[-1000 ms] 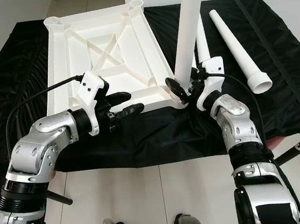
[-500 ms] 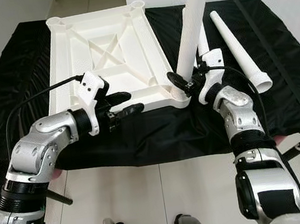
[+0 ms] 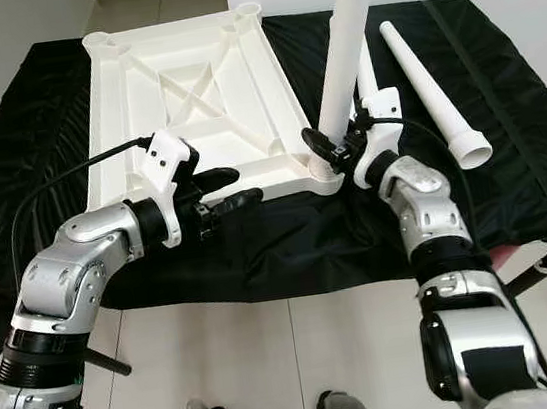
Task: Building children table
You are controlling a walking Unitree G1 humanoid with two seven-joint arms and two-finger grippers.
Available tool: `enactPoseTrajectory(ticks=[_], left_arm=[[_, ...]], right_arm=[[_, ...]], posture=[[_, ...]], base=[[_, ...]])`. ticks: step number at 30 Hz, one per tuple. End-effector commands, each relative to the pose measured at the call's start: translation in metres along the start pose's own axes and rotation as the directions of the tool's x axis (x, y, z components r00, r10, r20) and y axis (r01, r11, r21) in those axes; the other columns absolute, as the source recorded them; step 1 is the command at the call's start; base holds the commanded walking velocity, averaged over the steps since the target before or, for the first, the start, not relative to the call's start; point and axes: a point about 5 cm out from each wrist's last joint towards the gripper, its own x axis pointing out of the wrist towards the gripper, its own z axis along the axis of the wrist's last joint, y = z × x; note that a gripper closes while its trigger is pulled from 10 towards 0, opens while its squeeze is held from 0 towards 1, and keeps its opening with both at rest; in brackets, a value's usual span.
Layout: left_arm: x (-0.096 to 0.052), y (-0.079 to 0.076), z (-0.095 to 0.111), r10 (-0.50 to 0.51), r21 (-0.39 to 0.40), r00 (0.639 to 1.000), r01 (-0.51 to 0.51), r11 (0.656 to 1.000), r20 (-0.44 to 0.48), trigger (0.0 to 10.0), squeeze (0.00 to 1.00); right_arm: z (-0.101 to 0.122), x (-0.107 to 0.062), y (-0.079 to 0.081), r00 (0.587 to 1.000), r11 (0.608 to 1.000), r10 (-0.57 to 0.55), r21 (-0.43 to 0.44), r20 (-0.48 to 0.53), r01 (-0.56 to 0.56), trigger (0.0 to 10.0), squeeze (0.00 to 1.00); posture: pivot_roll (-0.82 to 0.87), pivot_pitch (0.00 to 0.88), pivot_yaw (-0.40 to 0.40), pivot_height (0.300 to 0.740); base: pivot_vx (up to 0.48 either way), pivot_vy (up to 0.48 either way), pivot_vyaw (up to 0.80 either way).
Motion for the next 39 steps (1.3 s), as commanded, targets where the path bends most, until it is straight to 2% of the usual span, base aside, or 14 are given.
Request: enactPoseTrajectory(ticks=[1, 6, 10, 14, 15, 16, 17, 19, 22, 23, 25, 33, 34, 39], left_arm=[[-0.001, 0.005, 0.002, 0.053, 0.005, 0.999, -0.053, 0.999, 0.006, 10.0, 0.00], [0.000, 0.005, 0.003, 0.050, 0.009, 0.999, -0.050, 0.999, 0.008, 10.0, 0.00], [0.000, 0.005, 0.004, 0.048, 0.009, 0.999, -0.048, 0.999, 0.009, 10.0, 0.00], [0.000, 0.004, 0.003, 0.046, 0.008, 0.999, -0.046, 0.999, 0.008, 10.0, 0.00], [0.000, 0.005, 0.003, 0.047, 0.007, 0.999, -0.047, 0.999, 0.008, 10.0, 0.00], [0.000, 0.005, 0.003, 0.047, 0.007, 0.999, -0.047, 0.999, 0.008, 10.0, 0.00], [0.000, 0.005, 0.003, 0.048, 0.007, 0.999, -0.048, 0.999, 0.007, 10.0, 0.00], [0.001, 0.005, 0.003, 0.049, 0.007, 0.999, -0.049, 0.999, 0.007, 10.0, 0.00], [0.001, 0.005, 0.003, 0.049, 0.007, 0.999, -0.049, 0.999, 0.007, 10.0, 0.00], [0.001, 0.005, 0.003, 0.047, 0.007, 0.999, -0.047, 0.999, 0.006, 10.0, 0.00], [0.001, 0.005, 0.003, 0.046, 0.007, 0.999, -0.046, 0.999, 0.007, 10.0, 0.00], [0.001, 0.005, 0.003, 0.049, 0.006, 0.999, -0.049, 0.999, 0.007, 10.0, 0.00], [0.001, 0.005, 0.003, 0.050, 0.006, 0.999, -0.050, 0.999, 0.007, 10.0, 0.00], [0.001, 0.005, 0.003, 0.051, 0.005, 0.999, -0.051, 0.999, 0.011, 10.0, 0.00]], right_arm=[[-0.001, -0.002, -0.004, 0.996, 0.993, -0.090, 0.072, 0.007, 0.090, 10.0, 0.00], [0.001, -0.001, -0.003, 0.977, 0.971, -0.213, 0.111, 0.007, 0.211, 10.0, 0.00], [0.009, -0.001, 0.007, 0.919, 0.916, -0.390, 0.116, 0.046, 0.383, 10.0, 0.00], [0.014, -0.001, 0.016, 0.891, 0.891, -0.450, 0.109, 0.065, 0.442, 10.0, 0.00], [0.016, -0.003, 0.023, 0.842, 0.843, -0.536, 0.103, 0.064, 0.529, 10.0, 0.00], [0.016, -0.003, 0.023, 0.842, 0.843, -0.536, 0.103, 0.064, 0.529, 10.0, 0.00], [0.016, -0.004, 0.027, 0.817, 0.818, -0.573, 0.089, 0.060, 0.568, 10.0, 0.00], [0.017, -0.003, 0.030, 0.805, 0.806, -0.591, 0.086, 0.059, 0.585, 10.0, 0.00], [0.018, -0.003, 0.034, 0.796, 0.798, -0.603, 0.080, 0.060, 0.598, 10.0, 0.00], [0.018, 0.001, 0.045, 0.809, 0.810, -0.585, 0.092, 0.057, 0.579, 10.0, 0.00], [0.018, 0.002, 0.048, 0.820, 0.820, -0.570, 0.092, 0.054, 0.565, 10.0, 0.00], [0.016, -0.002, 0.049, 0.850, 0.851, -0.524, 0.075, 0.051, 0.520, 10.0, 0.00], [0.016, -0.004, 0.047, 0.856, 0.857, -0.514, 0.076, 0.059, 0.509, 10.0, 1.00], [0.014, -0.008, 0.041, 0.861, 0.863, -0.505, 0.071, 0.054, 0.501, 10.0, 1.00]], posture=[[-0.03, 0.107, 0.025, 0.740], [-0.03, 0.107, 0.024, 0.740], [-0.03, 0.105, 0.026, 0.740], [-0.03, 0.106, 0.027, 0.740], [-0.03, 0.105, 0.027, 0.740], [-0.03, 0.105, 0.027, 0.740], [-0.03, 0.105, 0.027, 0.740], [-0.03, 0.105, 0.027, 0.740], [-0.03, 0.105, 0.029, 0.740], [-0.03, 0.104, 0.029, 0.740], [-0.03, 0.104, 0.029, 0.740], [-0.03, 0.100, 0.023, 0.740], [-0.03, 0.100, 0.022, 0.740], [-0.03, 0.096, 0.020, 0.740]], base=[[0.000, 0.000, 0.00], [0.000, 0.000, 0.00], [0.000, 0.000, 0.00], [0.000, 0.000, 0.00], [0.000, 0.000, 0.00], [0.000, 0.000, 0.00], [0.000, 0.000, 0.00], [0.000, 0.000, 0.00], [0.000, 0.000, 0.00], [0.000, 0.000, 0.00], [0.000, 0.000, 0.00], [0.000, 0.000, 0.00], [0.000, 0.000, 0.00], [0.000, 0.000, 0.00]])
